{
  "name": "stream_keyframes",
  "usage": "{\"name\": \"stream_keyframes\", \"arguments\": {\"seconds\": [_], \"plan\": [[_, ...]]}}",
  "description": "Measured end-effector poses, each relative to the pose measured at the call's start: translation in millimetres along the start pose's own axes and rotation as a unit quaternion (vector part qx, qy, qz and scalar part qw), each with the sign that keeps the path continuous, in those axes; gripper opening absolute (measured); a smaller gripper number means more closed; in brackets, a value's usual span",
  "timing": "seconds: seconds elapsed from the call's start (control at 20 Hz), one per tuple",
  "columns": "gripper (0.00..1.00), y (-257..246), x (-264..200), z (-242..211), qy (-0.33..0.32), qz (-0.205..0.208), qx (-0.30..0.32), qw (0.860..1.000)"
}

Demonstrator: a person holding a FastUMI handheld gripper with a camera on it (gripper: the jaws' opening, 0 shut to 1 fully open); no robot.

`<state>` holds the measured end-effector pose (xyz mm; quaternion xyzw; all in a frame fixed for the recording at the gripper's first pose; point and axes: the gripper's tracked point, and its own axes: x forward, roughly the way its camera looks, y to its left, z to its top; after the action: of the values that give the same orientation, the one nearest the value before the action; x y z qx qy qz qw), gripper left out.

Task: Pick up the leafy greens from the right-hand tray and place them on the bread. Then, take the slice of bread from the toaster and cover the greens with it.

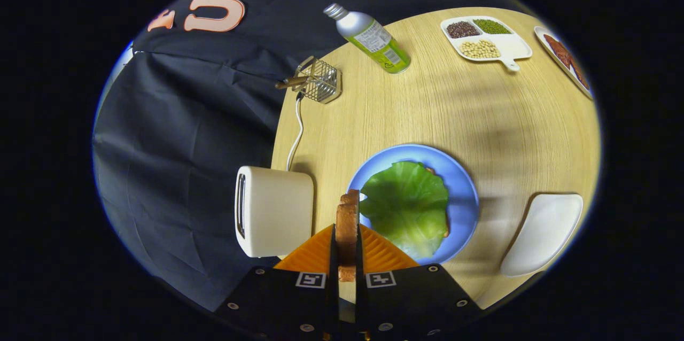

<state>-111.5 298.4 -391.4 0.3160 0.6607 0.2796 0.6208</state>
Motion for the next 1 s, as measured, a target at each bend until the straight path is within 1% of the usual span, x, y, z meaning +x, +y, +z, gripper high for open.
{"name": "stream_keyframes", "arguments": {"seconds": [0.15, 0.25, 0.35, 0.45, 0.5, 0.6, 0.75, 0.8, 0.9, 1.0], "plan": [[0.15, -18, 3, 5, -0.009, -0.018, -0.013, 1.000], [0.18, -30, 4, 12, -0.029, -0.039, -0.025, 0.999], [0.33, -38, 3, 21, -0.049, -0.056, -0.027, 0.997], [0.48, -38, -3, 27, -0.069, -0.057, -0.026, 0.996], [0.61, -34, -8, 32, -0.083, -0.053, -0.026, 0.995], [0.72, -32, -24, 48, -0.119, -0.049, -0.032, 0.991], [0.80, -19, -55, 64, -0.172, -0.061, -0.073, 0.981], [0.85, -15, -68, 69, -0.186, -0.067, -0.091, 0.976], [0.91, -2, -94, 77, -0.218, -0.075, -0.124, 0.965], [0.96, 14, -120, 86, -0.253, -0.084, -0.155, 0.951]]}}
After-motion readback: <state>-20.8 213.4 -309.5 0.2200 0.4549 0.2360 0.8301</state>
